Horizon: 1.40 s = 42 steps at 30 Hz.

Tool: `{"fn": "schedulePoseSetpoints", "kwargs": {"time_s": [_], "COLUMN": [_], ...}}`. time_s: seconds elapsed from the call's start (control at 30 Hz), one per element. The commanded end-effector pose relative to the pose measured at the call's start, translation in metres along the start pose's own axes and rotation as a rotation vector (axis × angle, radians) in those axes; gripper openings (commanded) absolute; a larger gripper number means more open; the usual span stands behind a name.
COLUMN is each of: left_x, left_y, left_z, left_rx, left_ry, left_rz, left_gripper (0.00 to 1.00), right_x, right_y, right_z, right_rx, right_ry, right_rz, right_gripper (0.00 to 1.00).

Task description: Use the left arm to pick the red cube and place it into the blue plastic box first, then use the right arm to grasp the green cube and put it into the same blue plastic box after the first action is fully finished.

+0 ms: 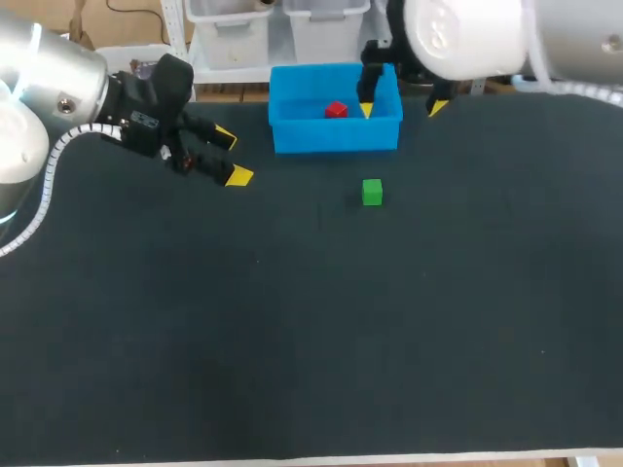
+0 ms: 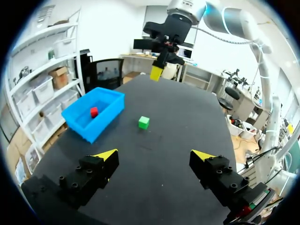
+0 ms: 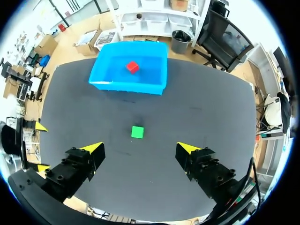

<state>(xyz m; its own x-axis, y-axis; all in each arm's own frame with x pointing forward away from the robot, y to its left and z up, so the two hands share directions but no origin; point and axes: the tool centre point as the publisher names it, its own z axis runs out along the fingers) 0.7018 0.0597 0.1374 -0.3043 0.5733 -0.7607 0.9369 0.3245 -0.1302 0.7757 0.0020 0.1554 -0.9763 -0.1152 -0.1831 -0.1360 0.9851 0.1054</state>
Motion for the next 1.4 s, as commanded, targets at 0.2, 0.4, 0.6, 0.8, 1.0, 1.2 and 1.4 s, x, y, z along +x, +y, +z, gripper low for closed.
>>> {"fn": "schedulePoseSetpoints", "kwargs": {"time_s": [0.2,0.4,0.6,0.8,1.0,1.2,1.4], "left_x": [0.000,0.000,0.000,0.000,0.000,0.000,0.000], "left_y": [0.000,0.000,0.000,0.000,0.000,0.000,0.000], "left_z": [0.000,0.000,0.000,0.000,0.000,0.000,0.000], "left_rx": [-0.002,-0.002,-0.002,-0.002,-0.002,-0.002,-0.002], "left_ry": [0.003,0.003,0.003,0.003,0.003,0.003,0.003], "left_rz": [-0.001,-0.001,-0.001,-0.001,-0.001,-0.001,-0.001], "left_gripper": [1.00,1.00,1.00,1.00,1.00,1.00,1.00], "right_x": [-0.016,-0.011,-0.003,0.004,0.012,0.021,0.029], "right_y": [0.026,0.029,0.027,0.025,0.023,0.017,0.011], "right_z": [0.022,0.033,0.041,0.049,0.058,0.067,0.078], "right_rx": [0.079,0.103,0.121,0.124,0.136,0.139,0.144], "right_ry": [0.130,0.162,0.174,0.145,0.111,0.089,0.064], "right_rz": [0.016,0.026,0.043,0.039,0.035,0.039,0.041], "right_gripper": [1.00,1.00,1.00,1.00,1.00,1.00,1.00]}}
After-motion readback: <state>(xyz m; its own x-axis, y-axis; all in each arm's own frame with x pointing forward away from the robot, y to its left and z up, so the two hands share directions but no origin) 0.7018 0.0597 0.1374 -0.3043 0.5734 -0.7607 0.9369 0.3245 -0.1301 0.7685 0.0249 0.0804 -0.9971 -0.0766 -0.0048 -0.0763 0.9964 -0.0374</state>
